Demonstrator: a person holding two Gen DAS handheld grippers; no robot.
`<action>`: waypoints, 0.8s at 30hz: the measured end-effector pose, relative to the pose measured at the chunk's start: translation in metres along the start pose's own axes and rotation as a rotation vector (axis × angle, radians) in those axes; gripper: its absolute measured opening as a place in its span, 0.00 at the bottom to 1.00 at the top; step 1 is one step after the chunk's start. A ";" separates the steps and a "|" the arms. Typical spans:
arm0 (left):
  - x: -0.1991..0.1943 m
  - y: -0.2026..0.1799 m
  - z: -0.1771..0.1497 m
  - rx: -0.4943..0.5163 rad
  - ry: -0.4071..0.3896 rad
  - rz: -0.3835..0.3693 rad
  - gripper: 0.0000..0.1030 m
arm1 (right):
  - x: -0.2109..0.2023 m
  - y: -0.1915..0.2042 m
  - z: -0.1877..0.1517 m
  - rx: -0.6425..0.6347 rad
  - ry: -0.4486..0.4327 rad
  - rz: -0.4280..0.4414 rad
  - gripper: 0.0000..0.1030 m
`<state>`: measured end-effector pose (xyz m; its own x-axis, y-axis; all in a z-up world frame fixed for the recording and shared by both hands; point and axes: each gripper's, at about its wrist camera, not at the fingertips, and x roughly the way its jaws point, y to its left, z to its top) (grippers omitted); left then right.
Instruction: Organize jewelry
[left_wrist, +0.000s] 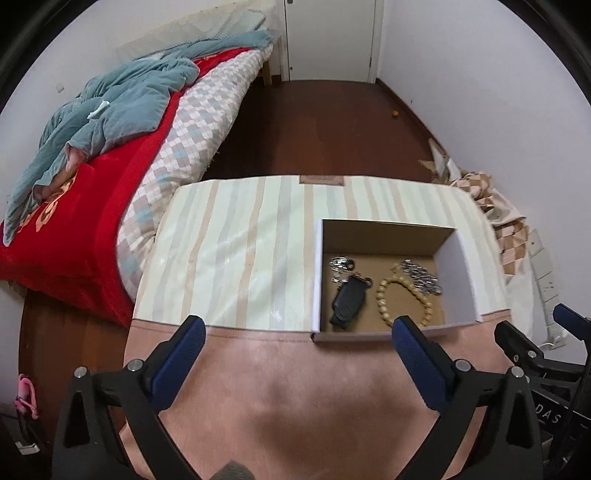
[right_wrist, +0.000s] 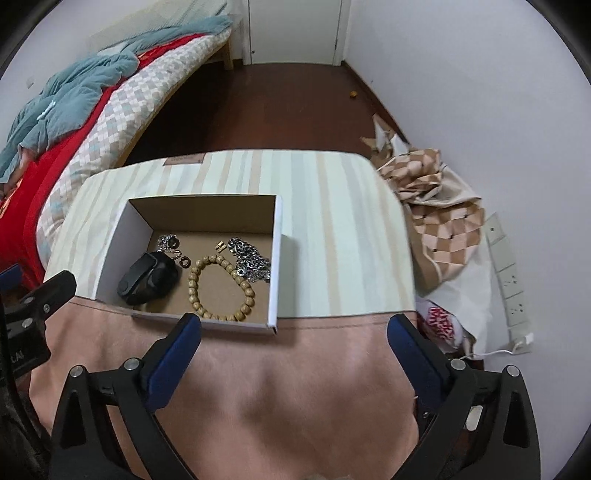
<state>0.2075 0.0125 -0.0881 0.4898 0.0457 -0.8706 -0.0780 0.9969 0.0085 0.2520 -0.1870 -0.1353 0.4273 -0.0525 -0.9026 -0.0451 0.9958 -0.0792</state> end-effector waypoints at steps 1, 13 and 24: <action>-0.006 -0.001 -0.001 -0.001 -0.007 -0.001 1.00 | -0.011 -0.002 -0.003 0.003 -0.013 -0.006 0.99; -0.123 -0.004 -0.013 0.012 -0.147 -0.011 1.00 | -0.140 -0.020 -0.025 0.040 -0.164 0.001 0.99; -0.189 0.003 -0.028 -0.017 -0.180 -0.009 1.00 | -0.251 -0.027 -0.039 0.040 -0.295 -0.009 0.99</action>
<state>0.0905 0.0052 0.0627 0.6382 0.0494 -0.7683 -0.0873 0.9961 -0.0085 0.1106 -0.2035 0.0764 0.6715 -0.0429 -0.7397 -0.0068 0.9979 -0.0641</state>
